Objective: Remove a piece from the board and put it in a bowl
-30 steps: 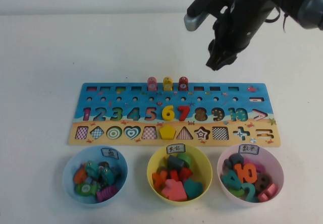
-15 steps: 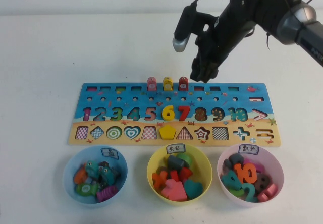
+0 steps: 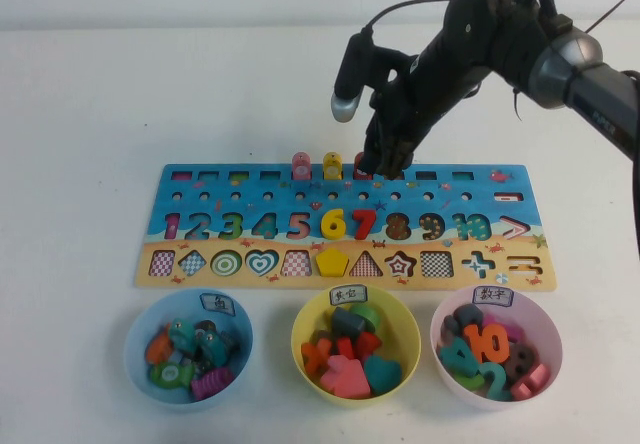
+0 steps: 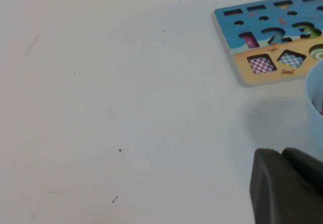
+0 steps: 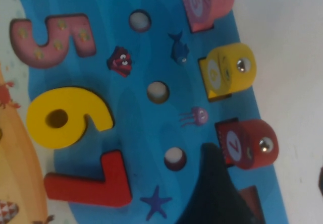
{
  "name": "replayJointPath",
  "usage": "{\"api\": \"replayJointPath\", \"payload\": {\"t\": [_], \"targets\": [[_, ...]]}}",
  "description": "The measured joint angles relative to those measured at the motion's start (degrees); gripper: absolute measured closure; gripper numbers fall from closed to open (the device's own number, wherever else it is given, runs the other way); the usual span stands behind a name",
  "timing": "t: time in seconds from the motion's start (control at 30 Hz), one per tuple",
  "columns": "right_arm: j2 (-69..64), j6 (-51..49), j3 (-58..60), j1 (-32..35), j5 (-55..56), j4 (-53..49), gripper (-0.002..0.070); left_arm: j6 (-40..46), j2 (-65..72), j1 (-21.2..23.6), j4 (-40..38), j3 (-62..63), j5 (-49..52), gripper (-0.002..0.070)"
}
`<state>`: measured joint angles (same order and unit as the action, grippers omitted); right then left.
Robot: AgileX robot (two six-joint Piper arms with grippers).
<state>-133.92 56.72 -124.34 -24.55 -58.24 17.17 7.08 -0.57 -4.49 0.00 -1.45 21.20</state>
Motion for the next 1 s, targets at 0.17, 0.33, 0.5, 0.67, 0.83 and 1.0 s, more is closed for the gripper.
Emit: {"api": "replayJointPath", "payload": {"t": [0.17, 0.33, 0.5, 0.67, 0.83, 1.0], "targets": [[-0.7, 0.1, 0.0, 0.0, 2.2, 0.2, 0.0288, 0.0, 0.0, 0.0, 0.0, 0.0, 0.0, 0.068], [-0.8, 0.2, 0.0, 0.0, 3.9, 0.3, 0.0288, 0.0, 0.0, 0.0, 0.0, 0.0, 0.0, 0.068], [-1.2, 0.2, 0.0, 0.0, 4.6, 0.5, 0.0288, 0.0, 0.0, 0.0, 0.0, 0.0, 0.0, 0.068], [-2.5, 0.2, 0.0, 0.0, 4.7, 0.9, 0.0288, 0.0, 0.0, 0.0, 0.0, 0.0, 0.0, 0.068], [-3.0, 0.2, 0.0, 0.0, 4.8, 1.1, 0.0306, 0.0, 0.0, 0.0, 0.0, 0.0, 0.0, 0.068], [-3.0, 0.2, 0.0, 0.0, 5.2, 1.3, 0.0405, 0.0, 0.0, 0.0, 0.0, 0.0, 0.0, 0.068]]}}
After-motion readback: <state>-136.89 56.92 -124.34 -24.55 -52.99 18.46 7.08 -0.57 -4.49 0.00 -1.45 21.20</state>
